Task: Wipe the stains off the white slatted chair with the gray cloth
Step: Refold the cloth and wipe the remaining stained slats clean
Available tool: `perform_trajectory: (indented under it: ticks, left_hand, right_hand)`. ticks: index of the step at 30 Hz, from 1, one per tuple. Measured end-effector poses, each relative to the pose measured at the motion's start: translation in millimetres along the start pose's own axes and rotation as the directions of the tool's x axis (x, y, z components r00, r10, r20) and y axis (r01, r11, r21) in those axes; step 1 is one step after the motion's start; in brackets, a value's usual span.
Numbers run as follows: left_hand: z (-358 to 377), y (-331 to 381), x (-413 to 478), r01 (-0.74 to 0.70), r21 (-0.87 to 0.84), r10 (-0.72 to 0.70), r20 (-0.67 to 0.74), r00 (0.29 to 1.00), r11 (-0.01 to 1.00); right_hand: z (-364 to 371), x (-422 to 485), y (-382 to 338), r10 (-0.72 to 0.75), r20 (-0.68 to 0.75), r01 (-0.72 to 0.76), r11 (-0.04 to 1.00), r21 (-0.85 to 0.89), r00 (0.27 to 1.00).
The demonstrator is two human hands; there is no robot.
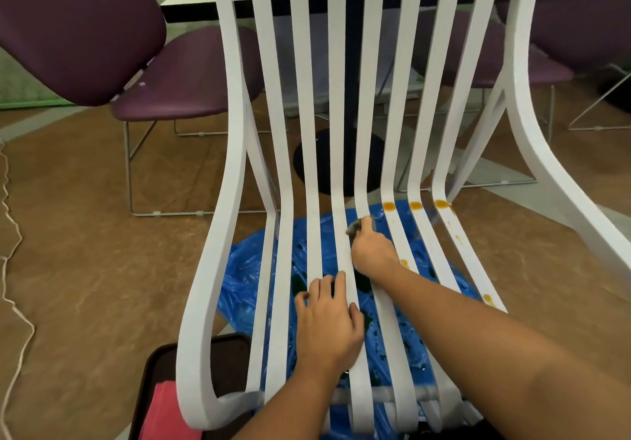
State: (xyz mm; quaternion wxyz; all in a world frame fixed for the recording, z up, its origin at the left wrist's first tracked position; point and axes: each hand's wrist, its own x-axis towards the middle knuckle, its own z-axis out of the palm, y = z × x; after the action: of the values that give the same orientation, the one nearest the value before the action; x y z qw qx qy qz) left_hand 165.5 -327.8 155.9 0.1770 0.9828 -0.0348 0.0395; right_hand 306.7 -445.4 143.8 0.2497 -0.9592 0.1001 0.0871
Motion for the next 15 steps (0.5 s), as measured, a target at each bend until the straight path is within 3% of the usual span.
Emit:
perform_trajectory:
  ticks: [7,15]
  left_hand:
    - [-3.6,0.8,0.1,0.033,-0.004,-0.033,0.014,0.999,0.999]
    - [-3.4,-1.9,-1.2,-0.047,0.063,0.048,-0.004,0.999,0.997]
  right_hand:
    - [1.9,-63.4,11.9,0.002,0.008,-0.002,1.0,0.01,1.0]
    - [8.1,-135.7,24.1,0.057,-0.038,-0.056,0.998,0.031,0.998]
